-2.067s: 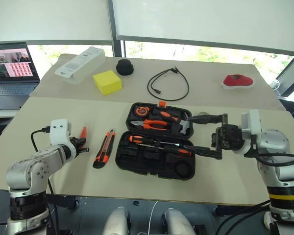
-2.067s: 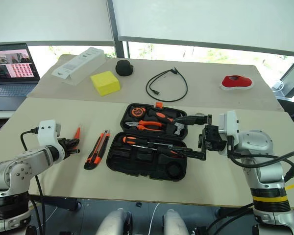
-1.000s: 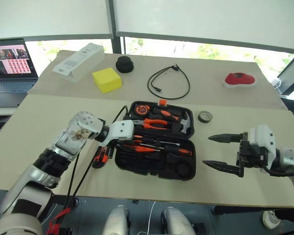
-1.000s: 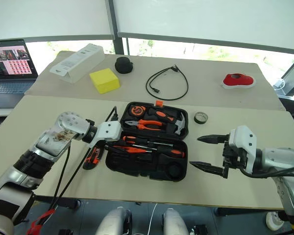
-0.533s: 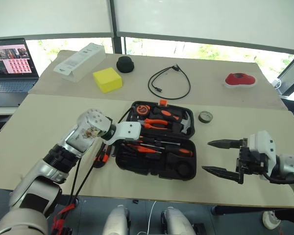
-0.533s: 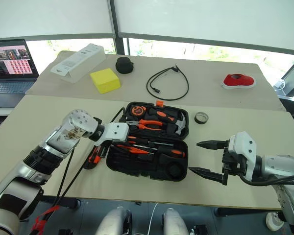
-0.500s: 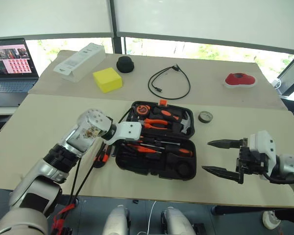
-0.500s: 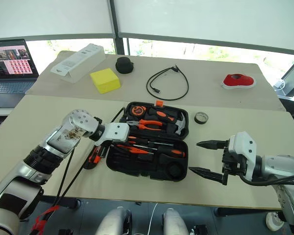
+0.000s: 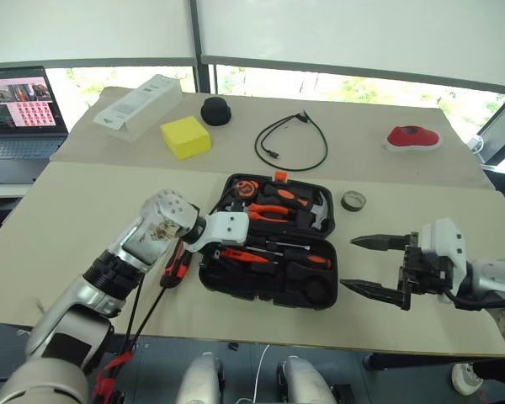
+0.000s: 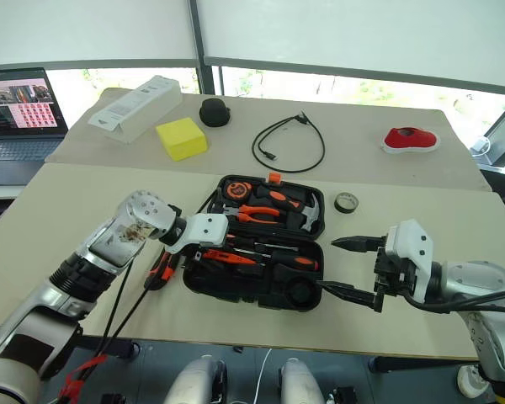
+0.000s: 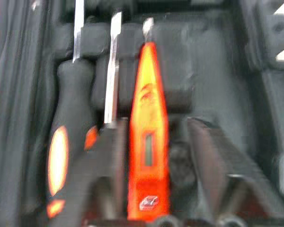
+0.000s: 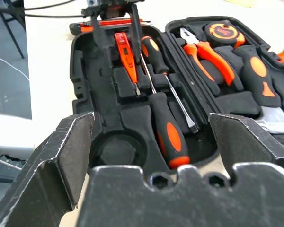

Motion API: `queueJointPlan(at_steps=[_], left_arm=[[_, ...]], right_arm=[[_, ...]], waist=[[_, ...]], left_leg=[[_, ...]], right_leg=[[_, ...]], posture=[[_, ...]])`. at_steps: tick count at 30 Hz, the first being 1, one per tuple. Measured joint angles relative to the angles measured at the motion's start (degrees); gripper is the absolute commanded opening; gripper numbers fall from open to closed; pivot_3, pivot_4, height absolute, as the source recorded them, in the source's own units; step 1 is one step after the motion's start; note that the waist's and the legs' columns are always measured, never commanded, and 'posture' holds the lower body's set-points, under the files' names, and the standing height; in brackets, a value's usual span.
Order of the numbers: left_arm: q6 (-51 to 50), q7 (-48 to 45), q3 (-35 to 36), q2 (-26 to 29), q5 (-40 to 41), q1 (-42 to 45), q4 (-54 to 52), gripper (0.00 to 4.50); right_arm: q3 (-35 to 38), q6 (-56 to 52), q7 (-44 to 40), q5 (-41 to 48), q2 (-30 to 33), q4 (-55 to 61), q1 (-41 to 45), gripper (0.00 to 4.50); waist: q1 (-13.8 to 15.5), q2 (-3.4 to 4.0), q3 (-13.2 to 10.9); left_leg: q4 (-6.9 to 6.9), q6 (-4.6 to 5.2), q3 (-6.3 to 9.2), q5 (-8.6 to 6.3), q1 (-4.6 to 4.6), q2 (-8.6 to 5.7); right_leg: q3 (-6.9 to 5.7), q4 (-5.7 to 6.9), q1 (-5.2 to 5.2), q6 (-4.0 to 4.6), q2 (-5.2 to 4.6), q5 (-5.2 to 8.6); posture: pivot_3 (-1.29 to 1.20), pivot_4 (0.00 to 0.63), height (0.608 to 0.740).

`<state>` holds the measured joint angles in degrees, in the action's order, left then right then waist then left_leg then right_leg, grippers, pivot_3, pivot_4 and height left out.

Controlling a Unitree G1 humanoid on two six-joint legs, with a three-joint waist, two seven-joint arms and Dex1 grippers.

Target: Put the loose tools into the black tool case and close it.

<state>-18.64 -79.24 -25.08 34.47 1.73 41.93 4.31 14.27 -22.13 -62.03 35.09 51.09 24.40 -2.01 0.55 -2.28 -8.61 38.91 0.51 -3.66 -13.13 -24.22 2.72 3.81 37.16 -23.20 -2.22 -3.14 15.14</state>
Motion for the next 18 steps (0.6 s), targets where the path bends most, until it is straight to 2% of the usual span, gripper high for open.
queueJointPlan(at_steps=[8, 11, 16, 18], left_arm=[[1.17, -1.52, 7.83, 2.96, 7.39, -0.23, -3.77, 3.59], [4.05, 0.27, 9.95, 1.85, 7.53, -1.22, -0.49, 2.93], [9.63, 1.27, 11.43, -0.93, 7.83, -5.03, 7.94, 0.92], [10.46, 1.15, 11.48, -1.4, 8.52, -6.02, 8.46, 0.29]], right_arm=[[-0.02, -1.67, 0.18, 0.1, 0.0, 0.66, 0.36, 4.5], [-0.17, -1.74, 0.2, 0.07, -0.1, 0.66, 0.87, 4.5], [-0.99, -1.73, 0.7, 0.01, -1.63, 0.53, 2.85, 4.5], [-1.3, -1.73, 0.82, 0.0, -2.0, 0.37, 3.45, 4.5]], waist=[[0.02, 0.0, 0.0], [0.08, 0.01, 0.01], [0.01, 0.0, 0.0], [0.02, 0.0, 0.0]], left_leg=[[0.01, 0.0, -0.01, 0.0, 0.02, -0.01], [0.03, 0.0, -0.01, 0.0, 0.05, -0.03], [0.02, 0.0, -0.02, 0.0, -0.02, -0.02], [0.03, 0.0, -0.02, 0.0, -0.02, -0.02]], right_leg=[[-0.01, 0.0, 0.04, -0.02, 0.0, -0.01], [-0.01, 0.0, 0.06, -0.03, -0.02, -0.02], [-0.04, 0.0, 0.01, -0.02, 0.0, -0.02], [-0.04, 0.0, 0.01, -0.03, -0.02, -0.02]], posture=[[0.0, 0.15, 0.74], [0.0, 0.15, 0.74], [0.0, 0.15, 0.74], [0.0, 0.15, 0.74]])
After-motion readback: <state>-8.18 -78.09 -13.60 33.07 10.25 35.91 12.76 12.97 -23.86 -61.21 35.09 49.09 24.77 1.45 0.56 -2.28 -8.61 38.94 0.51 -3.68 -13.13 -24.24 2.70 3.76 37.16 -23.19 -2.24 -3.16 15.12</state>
